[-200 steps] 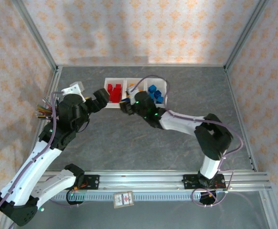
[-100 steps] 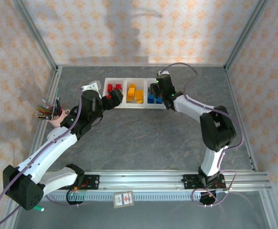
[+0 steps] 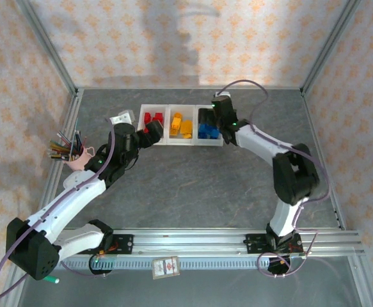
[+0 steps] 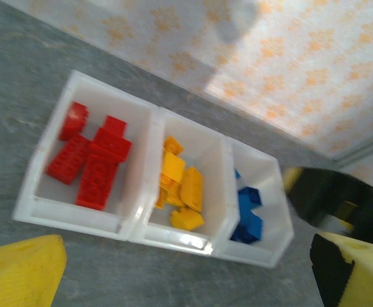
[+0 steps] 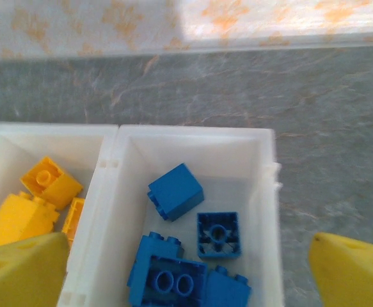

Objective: Sort the legos into containers by color
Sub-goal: Reset both arms

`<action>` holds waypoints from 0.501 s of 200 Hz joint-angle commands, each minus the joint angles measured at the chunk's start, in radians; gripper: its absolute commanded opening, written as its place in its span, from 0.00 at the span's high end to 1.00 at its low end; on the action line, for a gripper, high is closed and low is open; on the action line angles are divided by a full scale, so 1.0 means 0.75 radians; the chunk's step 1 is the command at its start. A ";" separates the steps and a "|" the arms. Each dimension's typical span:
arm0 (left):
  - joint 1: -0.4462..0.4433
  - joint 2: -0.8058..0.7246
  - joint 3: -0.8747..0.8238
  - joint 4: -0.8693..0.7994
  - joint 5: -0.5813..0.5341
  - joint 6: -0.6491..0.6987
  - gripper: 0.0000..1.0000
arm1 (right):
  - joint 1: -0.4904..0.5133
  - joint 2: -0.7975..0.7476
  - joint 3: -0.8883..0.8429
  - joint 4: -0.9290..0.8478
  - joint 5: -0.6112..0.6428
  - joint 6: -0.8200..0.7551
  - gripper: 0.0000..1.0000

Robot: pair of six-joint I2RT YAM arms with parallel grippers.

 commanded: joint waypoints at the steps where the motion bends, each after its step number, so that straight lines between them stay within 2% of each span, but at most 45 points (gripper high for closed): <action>1: 0.024 -0.024 -0.046 0.057 -0.308 0.126 0.01 | -0.051 -0.234 -0.131 0.016 0.226 0.061 0.00; 23: 0.089 -0.031 -0.140 0.149 -0.503 0.228 0.01 | -0.174 -0.410 -0.350 0.055 0.418 0.142 0.00; 42: 0.156 -0.041 -0.278 0.348 -0.627 0.362 0.01 | -0.299 -0.546 -0.593 0.184 0.582 0.151 0.00; 68: 0.232 -0.058 -0.460 0.641 -0.654 0.558 0.01 | -0.452 -0.635 -0.905 0.469 0.606 0.118 0.00; 100: 0.325 0.005 -0.640 0.961 -0.538 0.710 0.01 | -0.484 -0.537 -1.133 0.904 0.544 -0.063 0.00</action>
